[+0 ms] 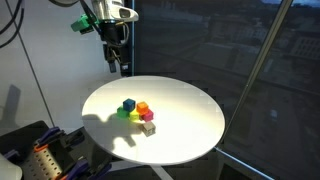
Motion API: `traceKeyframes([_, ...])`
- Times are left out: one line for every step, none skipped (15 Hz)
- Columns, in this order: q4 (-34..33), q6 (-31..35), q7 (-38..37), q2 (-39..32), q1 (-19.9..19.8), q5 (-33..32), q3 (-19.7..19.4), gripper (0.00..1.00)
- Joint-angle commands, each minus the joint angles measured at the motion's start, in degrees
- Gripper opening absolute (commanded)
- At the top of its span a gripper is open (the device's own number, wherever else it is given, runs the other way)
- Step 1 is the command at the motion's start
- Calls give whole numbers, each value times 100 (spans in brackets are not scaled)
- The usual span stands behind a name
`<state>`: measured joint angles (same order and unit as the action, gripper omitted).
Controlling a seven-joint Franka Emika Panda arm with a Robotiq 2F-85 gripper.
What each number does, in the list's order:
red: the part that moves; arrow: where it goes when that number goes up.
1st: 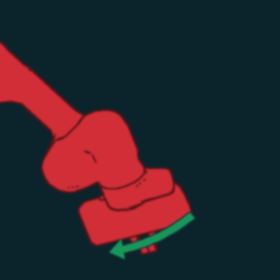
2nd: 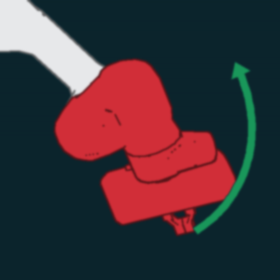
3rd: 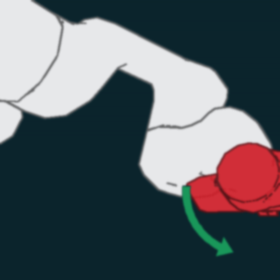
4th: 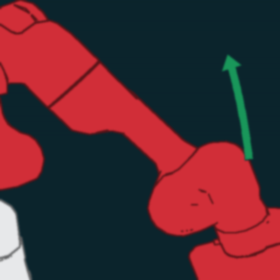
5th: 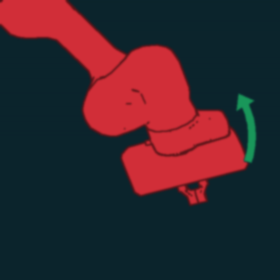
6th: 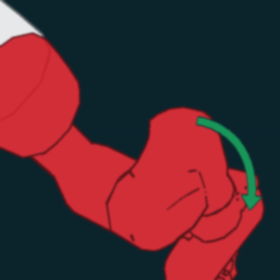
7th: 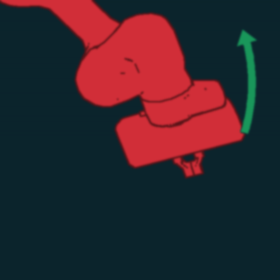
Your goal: Put the blue block on top of the grey block
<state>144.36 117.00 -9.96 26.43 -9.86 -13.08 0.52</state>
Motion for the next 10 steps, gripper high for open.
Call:
traceKeyframes([-64, -1, -33, -52, 88, -7, -77, 100])
traceKeyframes([-109, -7, -18, -90, 100, 14, -86, 100])
traceKeyframes([-147, 5, -22, -124, 107, 35, -91, 100])
traceKeyframes([-189, 3, 9, -159, 124, 59, -99, 100])
traceKeyframes([-224, 23, -4, -191, 132, 62, -95, 100])
traceKeyframes([-278, 14, 14, -241, 154, 70, -96, 100])
traceKeyframes([-333, 16, 12, -294, 171, 77, -97, 100])
traceKeyframes([-376, 30, 3, -333, 186, 72, -93, 100])
traceKeyframes([-438, 29, 5, -386, 203, 82, -93, 100])
traceKeyframes([-511, 11, 19, -450, 221, 87, -92, 100])
